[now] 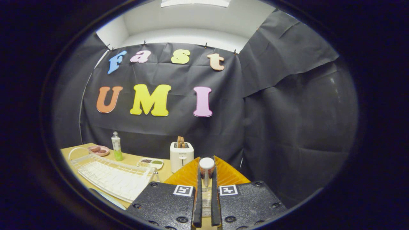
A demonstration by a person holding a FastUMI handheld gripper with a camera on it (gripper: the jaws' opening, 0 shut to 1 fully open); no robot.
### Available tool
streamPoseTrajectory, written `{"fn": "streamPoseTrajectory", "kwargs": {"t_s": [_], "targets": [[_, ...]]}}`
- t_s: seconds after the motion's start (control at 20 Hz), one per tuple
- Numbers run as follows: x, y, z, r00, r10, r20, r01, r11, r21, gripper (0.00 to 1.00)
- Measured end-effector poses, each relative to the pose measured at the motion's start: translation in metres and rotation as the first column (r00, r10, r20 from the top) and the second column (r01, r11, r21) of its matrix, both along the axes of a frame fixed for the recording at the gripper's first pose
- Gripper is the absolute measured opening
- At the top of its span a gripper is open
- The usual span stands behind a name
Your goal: Take the plate from the dish rack, then take the spoon from the basket and place it into the plate.
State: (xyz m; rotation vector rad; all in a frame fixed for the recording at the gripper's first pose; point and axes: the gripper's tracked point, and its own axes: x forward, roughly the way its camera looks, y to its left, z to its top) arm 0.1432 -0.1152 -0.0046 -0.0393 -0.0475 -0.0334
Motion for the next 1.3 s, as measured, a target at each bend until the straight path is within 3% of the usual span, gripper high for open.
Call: {"fn": "streamPoseTrajectory", "kwargs": {"t_s": [0.3, 0.6, 0.8, 0.95, 1.15, 1.3], "targets": [[-0.059, 0.046, 0.032, 0.997, 0.068, -0.020, -0.067, 0.997, 0.043, 0.16], [-0.100, 0.115, 0.028, 0.974, 0.221, -0.058, -0.217, 0.974, 0.062, 0.16], [-0.118, 0.172, -0.007, 0.930, 0.350, -0.116, -0.345, 0.937, 0.058, 0.16], [-0.124, 0.210, -0.049, 0.894, 0.405, -0.191, -0.400, 0.914, 0.068, 0.16], [-0.133, 0.258, -0.095, 0.847, 0.470, -0.247, -0.458, 0.882, 0.110, 0.17], [-0.129, 0.276, -0.123, 0.829, 0.472, -0.299, -0.467, 0.879, 0.095, 0.17]]}}
